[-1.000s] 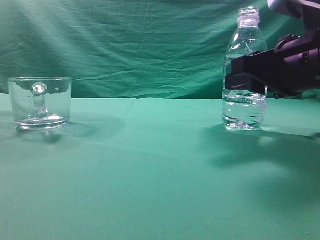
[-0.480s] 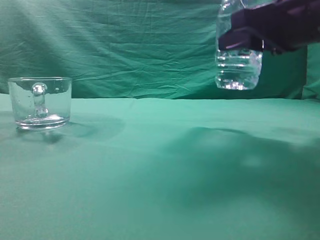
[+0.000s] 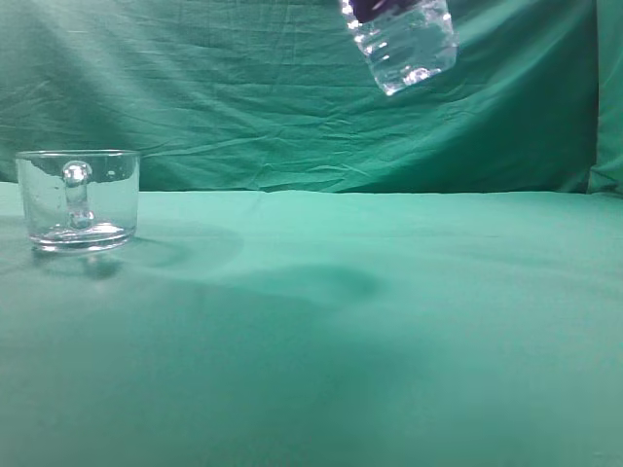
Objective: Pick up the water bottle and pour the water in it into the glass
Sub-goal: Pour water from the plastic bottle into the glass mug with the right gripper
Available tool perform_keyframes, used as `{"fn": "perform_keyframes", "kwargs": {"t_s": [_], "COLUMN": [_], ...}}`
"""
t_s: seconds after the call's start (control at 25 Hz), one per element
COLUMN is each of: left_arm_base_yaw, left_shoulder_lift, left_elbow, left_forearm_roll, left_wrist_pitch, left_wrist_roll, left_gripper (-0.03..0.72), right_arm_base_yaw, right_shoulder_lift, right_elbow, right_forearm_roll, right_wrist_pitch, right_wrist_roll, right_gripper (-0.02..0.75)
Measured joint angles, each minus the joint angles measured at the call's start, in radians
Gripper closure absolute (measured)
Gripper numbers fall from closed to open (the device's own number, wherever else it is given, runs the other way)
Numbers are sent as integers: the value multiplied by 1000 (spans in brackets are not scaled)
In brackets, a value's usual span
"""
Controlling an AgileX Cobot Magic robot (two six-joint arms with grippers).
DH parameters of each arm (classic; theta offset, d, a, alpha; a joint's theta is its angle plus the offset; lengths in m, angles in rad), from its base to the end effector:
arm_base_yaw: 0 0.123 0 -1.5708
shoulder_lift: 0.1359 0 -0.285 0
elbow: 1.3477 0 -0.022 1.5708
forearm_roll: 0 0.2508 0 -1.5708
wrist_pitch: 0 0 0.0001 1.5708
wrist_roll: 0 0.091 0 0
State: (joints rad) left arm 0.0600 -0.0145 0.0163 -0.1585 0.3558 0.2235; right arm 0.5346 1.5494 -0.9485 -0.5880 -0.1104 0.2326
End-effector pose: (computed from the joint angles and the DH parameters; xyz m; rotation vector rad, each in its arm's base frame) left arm 0.0529 -0.0018 0.1768 0.0522 1.8362 0.0440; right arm 0.2938 0.1803 0.2648 -0.8922 1.7856 0.1782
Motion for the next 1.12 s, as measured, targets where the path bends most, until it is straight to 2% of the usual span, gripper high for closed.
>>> {"fn": "perform_keyframes", "kwargs": {"t_s": [0.16,0.24,0.56,0.84,1.12], "left_arm_base_yaw": [0,0,0,0,0], "left_shoulder_lift": [0,0,0,0,0], "left_elbow": [0,0,0,0,0], "left_forearm_roll": [0,0,0,0,0], "left_wrist_pitch": [0,0,0,0,0], "left_wrist_roll": [0,0,0,0,0], "left_gripper": [688,688,688,688,688], "right_arm_base_yaw": [78,95,224,272,279], "right_shoulder_lift": [59,81,336,518,594], "right_elbow": [-146,-180,-464,-627,-658], "right_forearm_roll": [-17,-38,-243,-380,-574], "right_wrist_pitch": [163,193,408,449,442], "right_wrist_roll": [-21,-24,-32,-34,-32], "right_gripper": [428,428,428,428,428]}}
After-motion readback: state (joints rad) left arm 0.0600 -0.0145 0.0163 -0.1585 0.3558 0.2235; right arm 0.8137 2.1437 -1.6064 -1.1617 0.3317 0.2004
